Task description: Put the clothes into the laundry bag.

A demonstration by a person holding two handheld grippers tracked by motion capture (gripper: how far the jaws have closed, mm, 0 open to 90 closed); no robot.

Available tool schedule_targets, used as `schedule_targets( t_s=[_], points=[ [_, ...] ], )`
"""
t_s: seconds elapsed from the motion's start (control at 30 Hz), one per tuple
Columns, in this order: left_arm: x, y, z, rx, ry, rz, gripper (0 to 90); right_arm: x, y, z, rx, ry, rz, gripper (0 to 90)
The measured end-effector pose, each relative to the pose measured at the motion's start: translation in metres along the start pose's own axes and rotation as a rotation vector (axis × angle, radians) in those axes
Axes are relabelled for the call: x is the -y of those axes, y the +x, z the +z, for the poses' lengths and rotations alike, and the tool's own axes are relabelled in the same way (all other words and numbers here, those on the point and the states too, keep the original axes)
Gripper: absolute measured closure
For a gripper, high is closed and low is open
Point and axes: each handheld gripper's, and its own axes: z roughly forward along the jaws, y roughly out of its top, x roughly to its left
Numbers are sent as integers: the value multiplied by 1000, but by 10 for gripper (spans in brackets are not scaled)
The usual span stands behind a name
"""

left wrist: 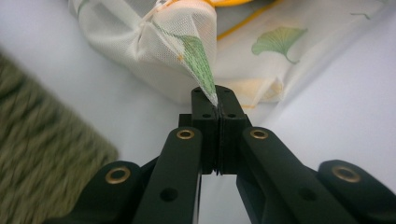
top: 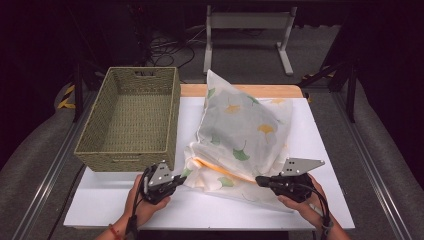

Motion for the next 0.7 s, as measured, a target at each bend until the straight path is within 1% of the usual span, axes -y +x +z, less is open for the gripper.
schedule_targets(
  t_s=[0.13, 0.27, 0.3, 0.33, 0.43, 0.47, 0.5, 0.53, 0.57, 0.6, 0.63, 0.67, 0.7],
  points=[
    [23, -1, -16, 6, 30, -31, 888, -1, 3, 6, -8, 15, -6, 894],
    [36, 2, -22, 25, 63, -51, 887, -2, 8, 16, -22, 32, -16, 900],
    [37, 3, -23, 27, 66, -58, 887, -2, 9, 20, -31, 38, -17, 900],
    [40, 4, -24, 29, 67, -63, 886, -1, 10, 22, -30, 44, -22, 900],
    [44, 7, -25, 40, 65, -72, 882, 0, 15, 33, -8, 80, -53, 900],
    [45, 8, -26, 31, 67, -73, 882, 0, 15, 33, -8, 80, -53, 900],
    [45, 9, -25, 29, 68, -62, 876, 1, 15, 39, 2, 100, -63, 900],
    [45, 8, -25, 19, 68, -63, 870, 1, 15, 41, -1, 101, -61, 900],
    [45, 7, -25, 7, 72, -57, 848, 1, 16, 41, 3, 102, -63, 900],
    [45, 6, -24, -5, 76, -52, 799, 2, 16, 41, 6, 105, -64, 900],
    [46, 6, -23, -19, 80, -45, 729, 2, 15, 41, 5, 100, -61, 900],
    [46, 6, -23, -11, 78, -45, 712, 3, 15, 40, 9, 94, -61, 900],
    [46, 7, -24, 1, 64, -45, 699, 3, 15, 39, 12, 93, -59, 900]
  ],
)
